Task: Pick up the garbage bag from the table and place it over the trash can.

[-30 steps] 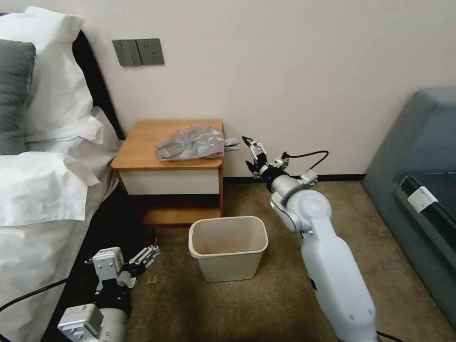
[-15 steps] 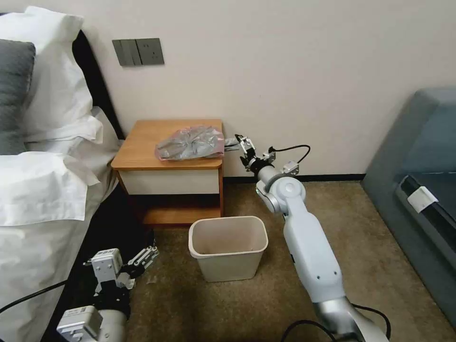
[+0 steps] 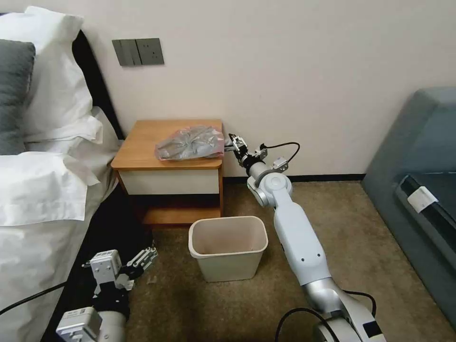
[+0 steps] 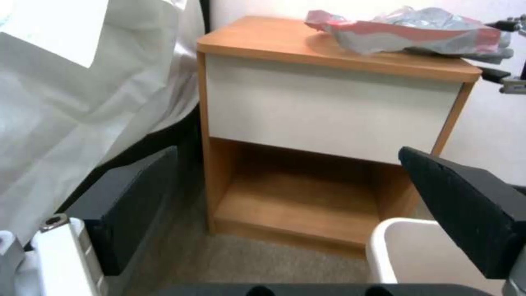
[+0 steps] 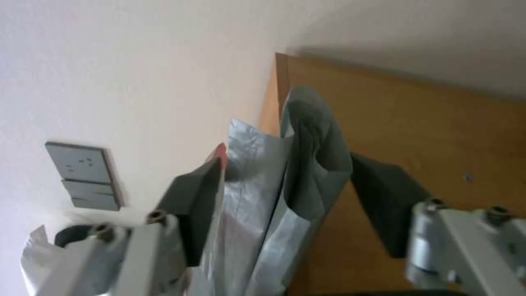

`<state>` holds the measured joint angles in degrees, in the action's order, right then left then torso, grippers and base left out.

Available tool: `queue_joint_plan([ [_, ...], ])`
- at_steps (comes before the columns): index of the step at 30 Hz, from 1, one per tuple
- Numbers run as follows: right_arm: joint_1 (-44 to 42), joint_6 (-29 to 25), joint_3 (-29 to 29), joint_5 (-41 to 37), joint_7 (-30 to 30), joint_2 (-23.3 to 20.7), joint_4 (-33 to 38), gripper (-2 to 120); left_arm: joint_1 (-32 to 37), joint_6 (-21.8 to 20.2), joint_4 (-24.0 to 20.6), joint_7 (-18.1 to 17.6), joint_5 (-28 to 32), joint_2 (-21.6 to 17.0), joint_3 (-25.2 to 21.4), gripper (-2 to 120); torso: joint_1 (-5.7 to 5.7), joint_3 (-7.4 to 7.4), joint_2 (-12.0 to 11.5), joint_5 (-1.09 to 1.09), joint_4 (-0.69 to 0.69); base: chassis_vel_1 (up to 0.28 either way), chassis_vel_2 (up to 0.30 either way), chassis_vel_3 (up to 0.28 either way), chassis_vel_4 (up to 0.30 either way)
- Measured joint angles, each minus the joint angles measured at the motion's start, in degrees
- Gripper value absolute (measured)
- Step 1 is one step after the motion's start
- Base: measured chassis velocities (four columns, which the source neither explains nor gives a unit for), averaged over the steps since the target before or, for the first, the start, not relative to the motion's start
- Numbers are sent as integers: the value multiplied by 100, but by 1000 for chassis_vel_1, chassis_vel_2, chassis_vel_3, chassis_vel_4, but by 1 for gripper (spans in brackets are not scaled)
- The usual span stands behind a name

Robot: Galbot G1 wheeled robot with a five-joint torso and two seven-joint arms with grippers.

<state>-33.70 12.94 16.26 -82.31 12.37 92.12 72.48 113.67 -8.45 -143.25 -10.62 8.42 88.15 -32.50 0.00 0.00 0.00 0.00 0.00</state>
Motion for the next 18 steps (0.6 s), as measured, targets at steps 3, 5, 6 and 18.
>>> queue_joint_plan([
  [3,-4,-3,0,0,4,1,10,50,-10,5,0,-1,-2,8,2,100,0,0,0,0,0,0,0,0,0],
  [5,-14,-3,1,0,8,1,34,41,-18,10,0,0,-4,11,5,100,0,0,0,0,0,0,0,0,0],
  [6,-14,-3,1,0,8,1,34,41,-18,10,0,0,-4,11,5,100,0,0,0,0,0,0,0,0,0],
  [18,-192,-25,-119,-2,105,-49,308,0,-45,17,0,13,5,-27,30,100,0,0,0,0,1,0,0,0,0],
])
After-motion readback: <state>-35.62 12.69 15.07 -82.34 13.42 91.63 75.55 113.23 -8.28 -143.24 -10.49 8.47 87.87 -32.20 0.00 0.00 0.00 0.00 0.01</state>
